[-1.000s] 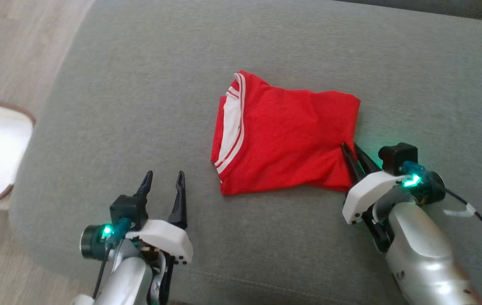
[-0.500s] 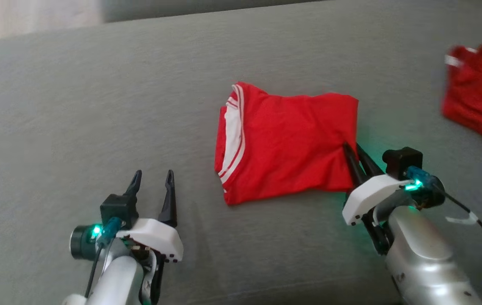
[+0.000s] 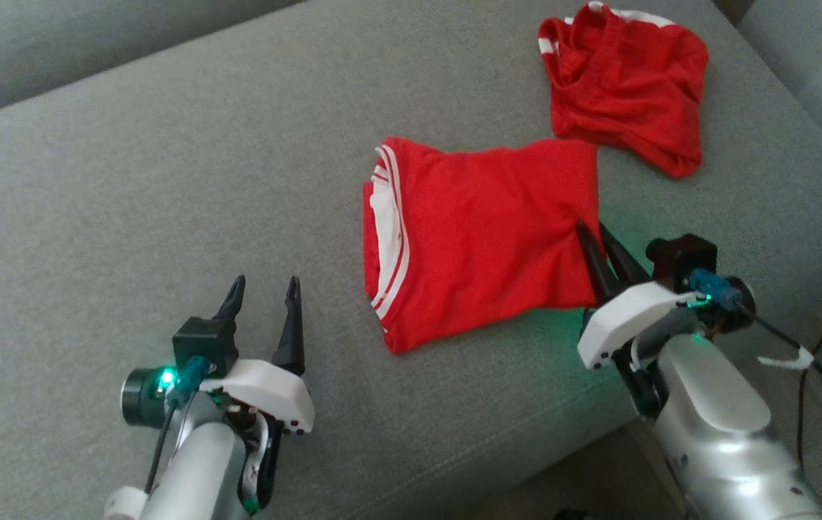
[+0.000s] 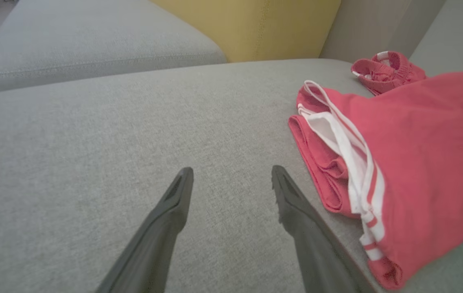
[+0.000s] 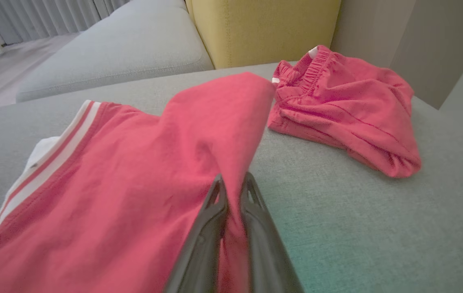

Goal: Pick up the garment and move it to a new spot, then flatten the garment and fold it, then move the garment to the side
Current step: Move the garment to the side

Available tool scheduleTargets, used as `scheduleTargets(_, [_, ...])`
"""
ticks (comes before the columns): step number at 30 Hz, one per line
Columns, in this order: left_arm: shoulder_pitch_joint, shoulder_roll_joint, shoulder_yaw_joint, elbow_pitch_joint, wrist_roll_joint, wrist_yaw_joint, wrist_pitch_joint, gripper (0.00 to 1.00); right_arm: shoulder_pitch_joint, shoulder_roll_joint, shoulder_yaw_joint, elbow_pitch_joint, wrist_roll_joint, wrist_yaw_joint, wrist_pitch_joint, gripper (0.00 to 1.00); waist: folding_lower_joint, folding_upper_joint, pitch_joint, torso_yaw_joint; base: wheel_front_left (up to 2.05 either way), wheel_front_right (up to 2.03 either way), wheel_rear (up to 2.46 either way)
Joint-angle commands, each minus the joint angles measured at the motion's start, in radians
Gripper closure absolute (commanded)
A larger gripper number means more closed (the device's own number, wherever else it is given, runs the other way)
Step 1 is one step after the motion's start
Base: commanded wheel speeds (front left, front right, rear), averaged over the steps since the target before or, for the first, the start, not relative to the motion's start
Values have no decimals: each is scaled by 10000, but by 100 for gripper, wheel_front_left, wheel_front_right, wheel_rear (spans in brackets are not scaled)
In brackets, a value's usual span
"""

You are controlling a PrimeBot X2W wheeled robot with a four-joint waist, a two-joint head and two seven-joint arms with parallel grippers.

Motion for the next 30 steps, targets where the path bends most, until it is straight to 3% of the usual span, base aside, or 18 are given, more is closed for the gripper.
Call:
scheduleTargets(1, [-331, 81, 281, -179, 63, -52, -78, 0, -642, 30, 94, -366, -232, 35, -39, 100, 0, -1, 218, -96, 0, 0, 0])
scheduleTargets(7, [-475, 81, 412, 84, 362, -194, -78, 0, -2149, -98, -1031, -107, -1751, 35, 136, 100, 0, -1, 592, 386, 0, 0, 0])
scheduleTargets(16, [-528, 171, 835, 218, 843, -429, -78, 0, -3896, -1492, -4513, 480, -4479, 35, 623, 100, 0, -1, 1089, 1172, 0, 0, 0])
scheduleTargets(21, [-476, 177, 1064, 162, 982, -498, -78, 0, -4190, -1617, -5672, 265, -5896, 35, 470, 100, 0, -1, 1195, 1177, 0, 0, 0])
scheduleTargets(22, [-469, 180, 1107, 166, 1008, -504, -78, 0, -4226, -1563, -5836, 239, -6093, 35, 415, 56, 0, -1, 1211, 1140, 0, 0, 0])
scheduleTargets(23, [-469, 180, 1107, 166, 1008, -504, -78, 0, -4226, -1563, -5836, 239, -6093, 35, 415, 56, 0, -1, 1211, 1140, 0, 0, 0])
scheduleTargets(24, [-474, 180, 1140, 182, 1036, -511, -78, 0, -4256, -1487, -6052, 191, -6234, 35, 315, 0, 0, -1, 1217, 1107, 0, 0, 0])
scheduleTargets(30, [-543, 163, 1289, 166, 1142, -551, -78, 0, -4330, -930, -6781, 153, -6702, 35, -221, 0, 0, -1, 1095, 963, 0, 0, 0])
